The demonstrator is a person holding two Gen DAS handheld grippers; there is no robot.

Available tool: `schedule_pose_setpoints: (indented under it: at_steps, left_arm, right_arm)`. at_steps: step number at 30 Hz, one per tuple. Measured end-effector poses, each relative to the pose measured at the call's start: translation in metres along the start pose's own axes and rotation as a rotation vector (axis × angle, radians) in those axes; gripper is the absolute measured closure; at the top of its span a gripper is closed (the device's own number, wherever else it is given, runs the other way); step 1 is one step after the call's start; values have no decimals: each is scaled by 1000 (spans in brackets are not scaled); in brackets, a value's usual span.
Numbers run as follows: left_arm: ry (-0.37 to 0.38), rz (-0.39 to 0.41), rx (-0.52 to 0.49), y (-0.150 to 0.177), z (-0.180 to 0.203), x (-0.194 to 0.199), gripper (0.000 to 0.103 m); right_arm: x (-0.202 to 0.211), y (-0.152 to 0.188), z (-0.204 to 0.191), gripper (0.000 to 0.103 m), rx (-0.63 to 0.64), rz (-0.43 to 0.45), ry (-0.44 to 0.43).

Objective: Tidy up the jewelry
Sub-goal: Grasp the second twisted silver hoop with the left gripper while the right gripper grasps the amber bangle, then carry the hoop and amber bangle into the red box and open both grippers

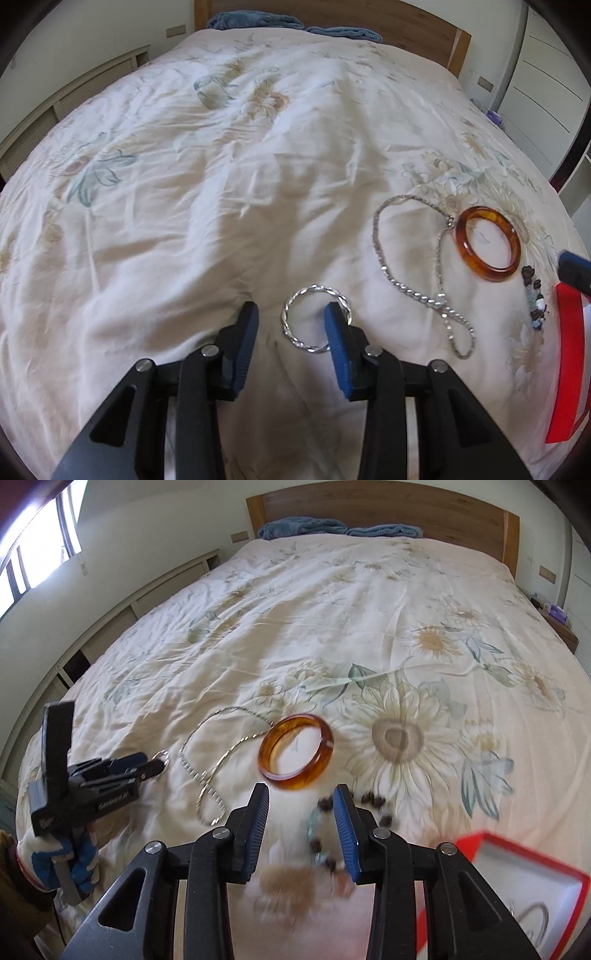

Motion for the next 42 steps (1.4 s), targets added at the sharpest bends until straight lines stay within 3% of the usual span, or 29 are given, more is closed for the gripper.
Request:
schedule_pose_setpoints:
  at_steps: [5,14,21,23,34,42]
  left_arm:
    - [26,-3,-62,7,3,-11,71]
    - [45,54,-97,8,8,-14,88]
    - [71,83,-63,2,6,-7,98]
    - [77,91,-60,1,6,-3,99]
    - [65,110,-59,-9,10,35,99]
    - [78,135,-78,-17,24,92,99]
  right_arm:
    - [-37,-6,7,67,1,-40,19]
    - [-82,4,15,70,-20,-119,26]
    - [-91,2,16,87,-7,-110,53]
    - [-88,-3,16,91,-11,-84,59]
    - [-15,-32,-4,91,61,71,77]
    - [65,-17,0,91,19,105,91]
Point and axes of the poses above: each gripper's, at about its wrist camera, not at the fingertips, and x roughly against the way its jaws point, z to its right, y to its underside, the point moved 9 cm from there along -x, roughly the way its jaws point, and after that the axes turned 14 degrees about z, right-handed, at the moved point
